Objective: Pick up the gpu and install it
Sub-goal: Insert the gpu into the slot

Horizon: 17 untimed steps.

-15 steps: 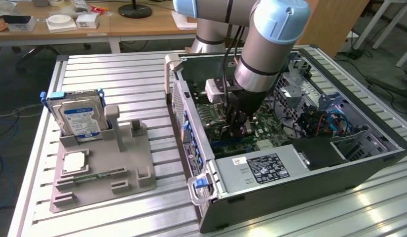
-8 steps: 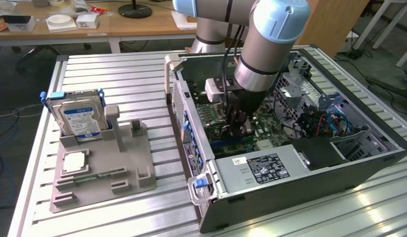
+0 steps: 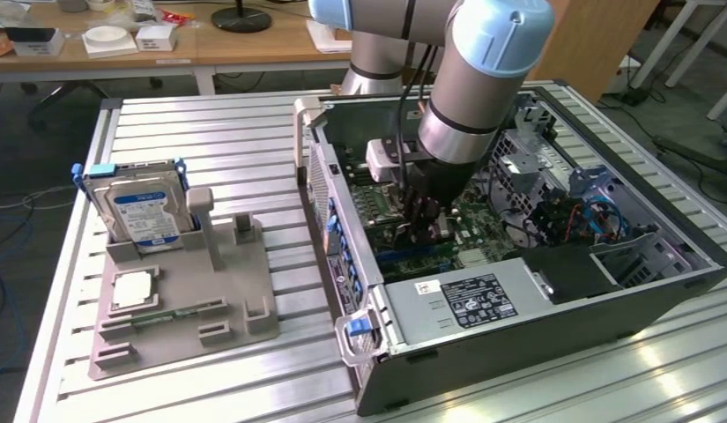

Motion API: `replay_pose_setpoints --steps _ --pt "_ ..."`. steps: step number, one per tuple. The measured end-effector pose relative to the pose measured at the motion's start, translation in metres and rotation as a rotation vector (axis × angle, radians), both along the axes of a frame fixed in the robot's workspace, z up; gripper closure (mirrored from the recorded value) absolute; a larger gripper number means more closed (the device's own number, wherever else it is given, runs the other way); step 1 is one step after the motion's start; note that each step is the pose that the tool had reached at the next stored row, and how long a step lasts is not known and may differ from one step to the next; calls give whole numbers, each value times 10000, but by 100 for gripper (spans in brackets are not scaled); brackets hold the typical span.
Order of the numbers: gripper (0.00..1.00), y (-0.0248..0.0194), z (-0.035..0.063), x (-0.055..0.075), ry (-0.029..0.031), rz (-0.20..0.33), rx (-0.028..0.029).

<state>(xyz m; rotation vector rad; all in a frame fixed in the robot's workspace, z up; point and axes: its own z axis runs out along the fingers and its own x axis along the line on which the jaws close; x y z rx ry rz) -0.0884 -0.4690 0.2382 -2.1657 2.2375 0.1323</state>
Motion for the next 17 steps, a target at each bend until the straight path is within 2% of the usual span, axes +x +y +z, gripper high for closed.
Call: replay_pose_setpoints --steps 17 --pt "73 -1 -37 -3 -1 -115 -3"
